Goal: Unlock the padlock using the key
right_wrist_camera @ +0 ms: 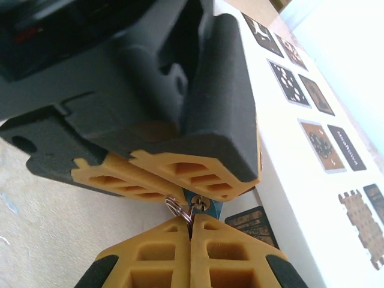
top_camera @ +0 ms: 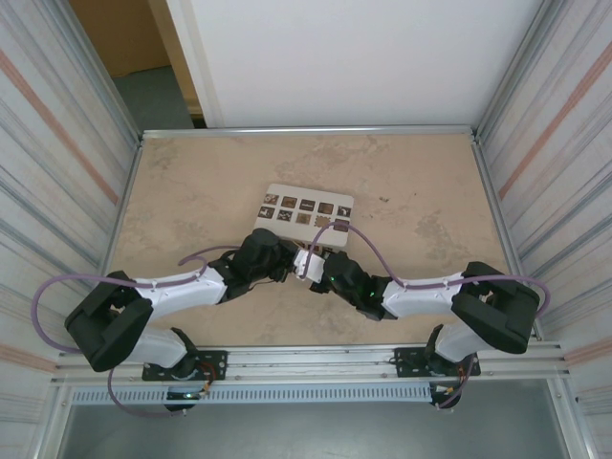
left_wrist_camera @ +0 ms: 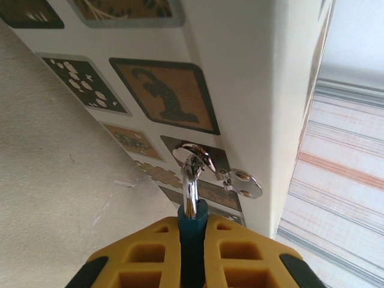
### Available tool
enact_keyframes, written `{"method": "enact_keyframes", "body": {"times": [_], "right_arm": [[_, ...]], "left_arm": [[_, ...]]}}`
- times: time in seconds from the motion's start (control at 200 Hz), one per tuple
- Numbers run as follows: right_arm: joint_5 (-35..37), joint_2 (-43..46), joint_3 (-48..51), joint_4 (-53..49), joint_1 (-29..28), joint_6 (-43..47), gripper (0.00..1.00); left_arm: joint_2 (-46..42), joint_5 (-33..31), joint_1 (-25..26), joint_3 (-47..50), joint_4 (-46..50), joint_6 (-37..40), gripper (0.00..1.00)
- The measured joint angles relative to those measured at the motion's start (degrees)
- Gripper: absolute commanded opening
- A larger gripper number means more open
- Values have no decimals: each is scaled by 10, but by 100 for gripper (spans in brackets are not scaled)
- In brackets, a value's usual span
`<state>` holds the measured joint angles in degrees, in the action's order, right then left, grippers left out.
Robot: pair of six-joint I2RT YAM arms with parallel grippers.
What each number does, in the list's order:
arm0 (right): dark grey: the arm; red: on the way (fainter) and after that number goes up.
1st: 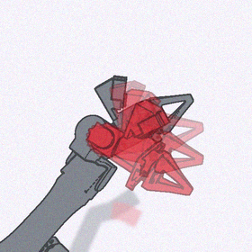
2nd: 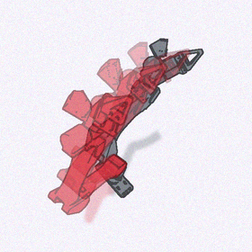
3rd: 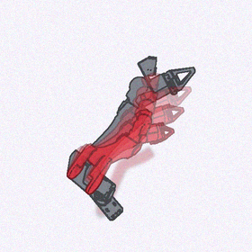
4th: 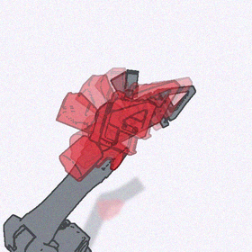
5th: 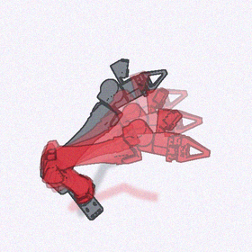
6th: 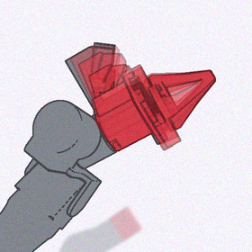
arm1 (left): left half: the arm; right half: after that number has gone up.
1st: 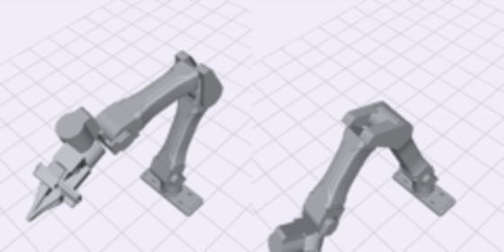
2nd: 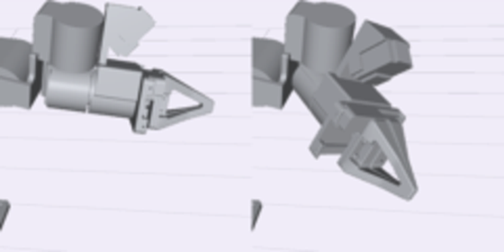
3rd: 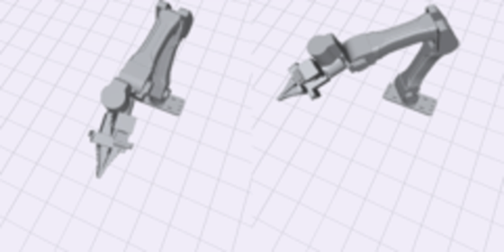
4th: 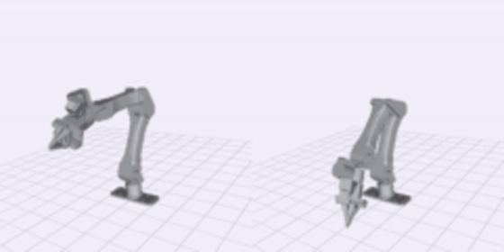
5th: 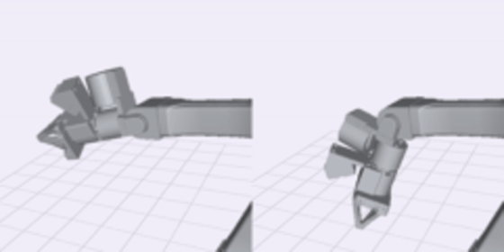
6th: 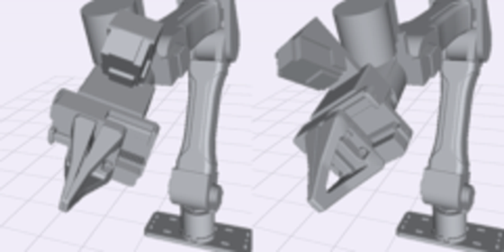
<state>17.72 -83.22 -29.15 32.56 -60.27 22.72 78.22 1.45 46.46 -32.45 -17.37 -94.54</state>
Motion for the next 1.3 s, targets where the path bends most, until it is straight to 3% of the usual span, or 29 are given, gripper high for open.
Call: {"method": "enact_keyframes", "body": {"times": [0.336,0.611,0.741,0.852,1.082,1.298], "right_arm": [[-81,2,12,26,42,-221,0],[-113,0,31,35,61,-268,0],[-134,0,48,54,70,-278,0],[-132,0,63,63,95,-299,0],[-157,10,100,87,124,-342,0],[-235,64,133,69,188,-402,0]], "left_arm": [[14,-7,0,4,-32,-12,0],[41,-6,8,6,-57,-20,0],[46,-5,13,6,-57,-14,31],[43,-4,13,6,-56,5,46],[-9,-17,13,-1,17,62,57],[-117,-97,34,-74,166,181,59]]}}
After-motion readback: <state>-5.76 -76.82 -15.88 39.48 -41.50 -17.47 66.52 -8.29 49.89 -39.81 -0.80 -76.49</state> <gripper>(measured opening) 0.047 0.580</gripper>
